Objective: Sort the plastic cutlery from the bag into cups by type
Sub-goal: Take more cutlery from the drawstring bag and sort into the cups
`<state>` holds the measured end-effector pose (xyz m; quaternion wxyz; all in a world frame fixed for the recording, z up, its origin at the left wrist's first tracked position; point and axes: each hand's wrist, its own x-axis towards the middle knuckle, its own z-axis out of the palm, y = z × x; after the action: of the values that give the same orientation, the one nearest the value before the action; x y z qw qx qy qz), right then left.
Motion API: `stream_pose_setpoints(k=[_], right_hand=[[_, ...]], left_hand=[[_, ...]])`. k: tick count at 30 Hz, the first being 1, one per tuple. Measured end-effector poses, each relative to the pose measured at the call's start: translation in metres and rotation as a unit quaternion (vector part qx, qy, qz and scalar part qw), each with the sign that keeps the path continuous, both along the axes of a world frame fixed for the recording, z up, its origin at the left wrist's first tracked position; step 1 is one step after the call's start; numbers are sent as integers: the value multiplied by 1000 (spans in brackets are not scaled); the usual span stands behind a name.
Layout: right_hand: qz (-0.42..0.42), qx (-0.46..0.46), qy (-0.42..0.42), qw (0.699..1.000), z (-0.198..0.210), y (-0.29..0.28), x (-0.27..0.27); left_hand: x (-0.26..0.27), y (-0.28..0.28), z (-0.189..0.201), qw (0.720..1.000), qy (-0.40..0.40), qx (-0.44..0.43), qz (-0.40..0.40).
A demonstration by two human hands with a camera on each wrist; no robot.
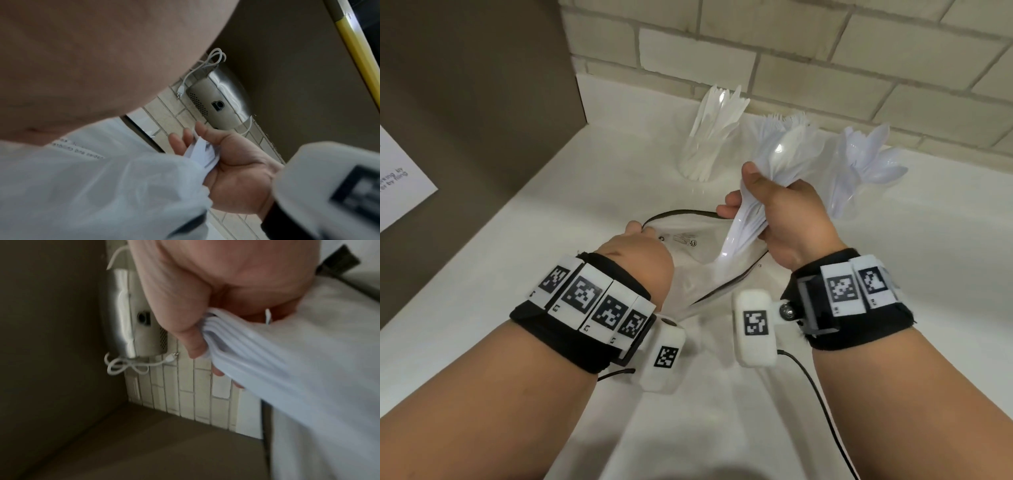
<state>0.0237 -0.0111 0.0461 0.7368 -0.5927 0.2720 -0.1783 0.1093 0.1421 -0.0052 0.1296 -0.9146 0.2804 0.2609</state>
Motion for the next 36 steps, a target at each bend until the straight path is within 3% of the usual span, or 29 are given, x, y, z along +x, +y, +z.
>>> stream_pose_setpoints(k=[3,7,11,13,15,17,19,20,22,23,24,28,32,34,36], right_hand=[[-2,67,14,998,5,-8,-1],[-107,-4,-21,994,10,-18,-2],[-137,-1,-112,984,17,-19,0],[-121,6,-148,982,21,-11,2],[-110,-1,-169,979,25,-4,6],[-98,-2,-184,978,31,0,9],[-85,1,-196,977,39,2,13],[-78,1,-202,976,44,3,15],[-60,-2,-220,974,57,7,18],[-52,-9,-228,972,63,10,21],[-45,-17,-236,971,70,13,23],[-25,-74,-256,964,78,27,29],[-17,-154,-197,968,54,44,32],[-19,-167,-158,973,40,51,30],[-19,-156,-138,978,31,53,29]], left_hand=[[6,0,-2,1000,-9,12,-1],[8,3,0,1000,13,0,26],[1,7,16,998,23,-13,-56],[-6,9,34,994,37,-72,-73],[-7,12,47,979,38,-195,-49],[-6,14,56,922,27,-387,-11],[-6,12,60,821,33,-565,75],[-6,10,62,749,80,-643,137],[-3,5,66,575,270,-730,253],[-1,2,67,506,373,-723,288],[0,1,68,464,452,-693,316],[1,-5,65,387,609,-575,385],[-1,-10,60,309,646,-592,370],[-2,-13,63,287,649,-613,349],[-1,-13,61,289,644,-613,355]])
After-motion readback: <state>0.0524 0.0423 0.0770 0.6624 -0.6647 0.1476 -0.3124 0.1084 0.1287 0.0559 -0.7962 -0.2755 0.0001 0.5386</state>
